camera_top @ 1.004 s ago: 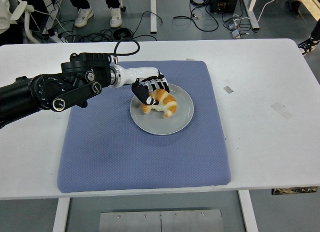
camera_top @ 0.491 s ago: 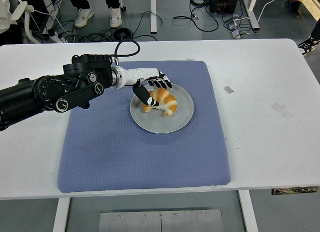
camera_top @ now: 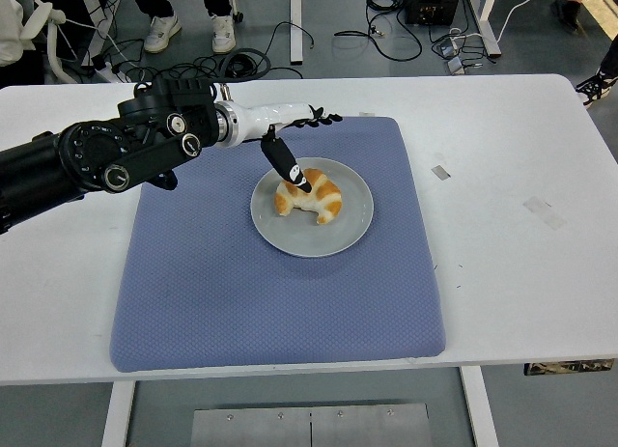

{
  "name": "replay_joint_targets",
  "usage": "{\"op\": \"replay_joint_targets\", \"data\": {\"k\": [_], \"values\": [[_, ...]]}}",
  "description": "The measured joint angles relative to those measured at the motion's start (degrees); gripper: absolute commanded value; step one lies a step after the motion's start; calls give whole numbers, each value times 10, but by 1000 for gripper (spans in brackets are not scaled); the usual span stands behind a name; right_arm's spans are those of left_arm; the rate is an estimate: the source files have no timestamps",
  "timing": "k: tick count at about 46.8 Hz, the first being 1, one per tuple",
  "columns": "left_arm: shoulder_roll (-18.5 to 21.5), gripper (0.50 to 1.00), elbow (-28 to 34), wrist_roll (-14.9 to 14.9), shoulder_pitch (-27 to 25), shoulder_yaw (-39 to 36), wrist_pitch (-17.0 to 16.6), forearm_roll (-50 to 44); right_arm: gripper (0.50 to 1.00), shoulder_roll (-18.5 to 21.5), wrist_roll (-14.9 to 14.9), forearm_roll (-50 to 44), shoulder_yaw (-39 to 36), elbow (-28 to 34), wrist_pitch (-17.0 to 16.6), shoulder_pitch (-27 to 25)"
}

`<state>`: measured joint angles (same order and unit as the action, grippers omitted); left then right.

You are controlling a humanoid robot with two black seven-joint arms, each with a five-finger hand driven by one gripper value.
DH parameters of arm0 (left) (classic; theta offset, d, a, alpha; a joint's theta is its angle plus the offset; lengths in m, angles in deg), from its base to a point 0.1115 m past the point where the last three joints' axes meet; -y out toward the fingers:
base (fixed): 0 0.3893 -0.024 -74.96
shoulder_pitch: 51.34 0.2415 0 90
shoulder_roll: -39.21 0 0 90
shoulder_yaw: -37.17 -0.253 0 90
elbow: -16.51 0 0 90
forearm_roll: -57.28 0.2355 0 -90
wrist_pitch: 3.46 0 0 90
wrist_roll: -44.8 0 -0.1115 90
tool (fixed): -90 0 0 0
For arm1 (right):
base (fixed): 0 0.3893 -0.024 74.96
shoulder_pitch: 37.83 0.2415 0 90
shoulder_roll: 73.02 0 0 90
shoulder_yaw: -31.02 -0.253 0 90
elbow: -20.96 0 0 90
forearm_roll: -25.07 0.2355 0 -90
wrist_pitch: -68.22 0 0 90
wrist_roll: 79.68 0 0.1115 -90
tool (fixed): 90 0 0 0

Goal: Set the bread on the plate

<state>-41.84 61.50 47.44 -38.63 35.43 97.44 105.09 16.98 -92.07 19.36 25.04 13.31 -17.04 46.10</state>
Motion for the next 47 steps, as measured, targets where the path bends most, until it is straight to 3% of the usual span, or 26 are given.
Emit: {"op": "replay_joint_targets", "data": {"k": [18, 35, 47], "values": [[21, 989, 0, 3, -14, 21, -6, -38, 1000, 0, 0, 0, 1, 0, 0, 0], [53, 989, -2, 6, 1, 52, -19, -163, 1000, 0, 0, 0, 1, 5, 1, 1], [86, 989, -2, 6, 64, 124, -25, -240, 1000, 0, 0, 0, -2, 6, 3, 6]]}}
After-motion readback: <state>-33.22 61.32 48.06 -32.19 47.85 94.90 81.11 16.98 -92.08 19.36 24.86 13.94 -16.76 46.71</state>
